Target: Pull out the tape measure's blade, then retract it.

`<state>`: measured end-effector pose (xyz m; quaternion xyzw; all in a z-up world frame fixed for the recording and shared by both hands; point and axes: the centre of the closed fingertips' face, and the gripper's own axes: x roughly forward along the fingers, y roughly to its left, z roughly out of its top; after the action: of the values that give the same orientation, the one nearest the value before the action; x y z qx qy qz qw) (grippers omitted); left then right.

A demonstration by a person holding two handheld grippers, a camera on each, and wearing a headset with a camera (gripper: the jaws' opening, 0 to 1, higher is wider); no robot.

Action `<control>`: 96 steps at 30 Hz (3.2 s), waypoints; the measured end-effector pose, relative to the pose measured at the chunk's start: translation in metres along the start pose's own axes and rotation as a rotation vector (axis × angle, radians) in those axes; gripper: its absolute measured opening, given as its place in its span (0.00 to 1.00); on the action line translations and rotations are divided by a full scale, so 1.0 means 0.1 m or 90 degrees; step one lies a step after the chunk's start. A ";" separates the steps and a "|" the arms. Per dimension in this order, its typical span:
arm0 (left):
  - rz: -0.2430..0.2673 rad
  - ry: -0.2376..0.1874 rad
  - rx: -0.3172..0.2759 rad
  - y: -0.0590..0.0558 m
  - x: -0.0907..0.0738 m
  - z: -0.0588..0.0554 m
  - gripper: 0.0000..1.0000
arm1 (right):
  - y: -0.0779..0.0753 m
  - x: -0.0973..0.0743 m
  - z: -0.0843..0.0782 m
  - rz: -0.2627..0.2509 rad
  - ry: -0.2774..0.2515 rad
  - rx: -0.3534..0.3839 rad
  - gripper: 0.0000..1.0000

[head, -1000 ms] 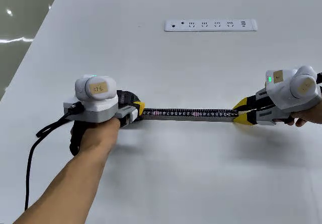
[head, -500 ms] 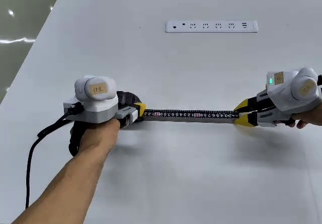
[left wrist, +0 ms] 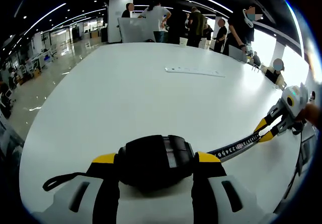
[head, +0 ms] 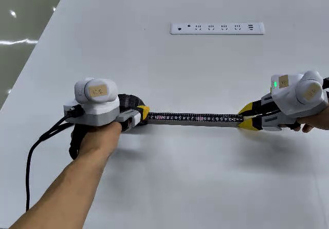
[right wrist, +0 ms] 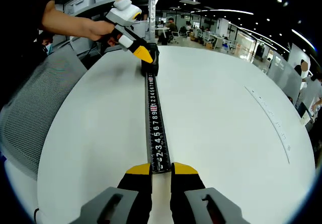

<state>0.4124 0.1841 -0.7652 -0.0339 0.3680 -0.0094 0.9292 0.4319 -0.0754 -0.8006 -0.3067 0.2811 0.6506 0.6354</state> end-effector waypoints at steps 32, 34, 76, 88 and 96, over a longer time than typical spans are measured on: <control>-0.009 0.004 -0.003 -0.01 -0.01 -0.01 0.53 | 0.03 0.15 0.18 0.008 -0.007 -0.008 0.09; -0.009 0.004 -0.004 -0.01 -0.01 -0.01 0.53 | 0.03 0.16 0.19 0.008 -0.007 -0.009 0.09; -0.016 0.010 -0.011 0.00 -0.01 -0.01 0.53 | 0.05 0.40 0.46 0.018 -0.022 -0.018 0.10; -0.018 0.010 -0.013 0.00 0.00 -0.01 0.53 | 0.05 0.46 0.53 0.020 -0.024 -0.021 0.10; -0.020 0.012 -0.016 0.00 -0.01 -0.01 0.53 | 0.05 0.51 0.59 0.021 -0.027 -0.023 0.10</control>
<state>0.4115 0.1839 -0.7654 -0.0511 0.3762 -0.0198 0.9249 0.4237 0.0024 -0.8009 -0.2995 0.2609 0.6724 0.6246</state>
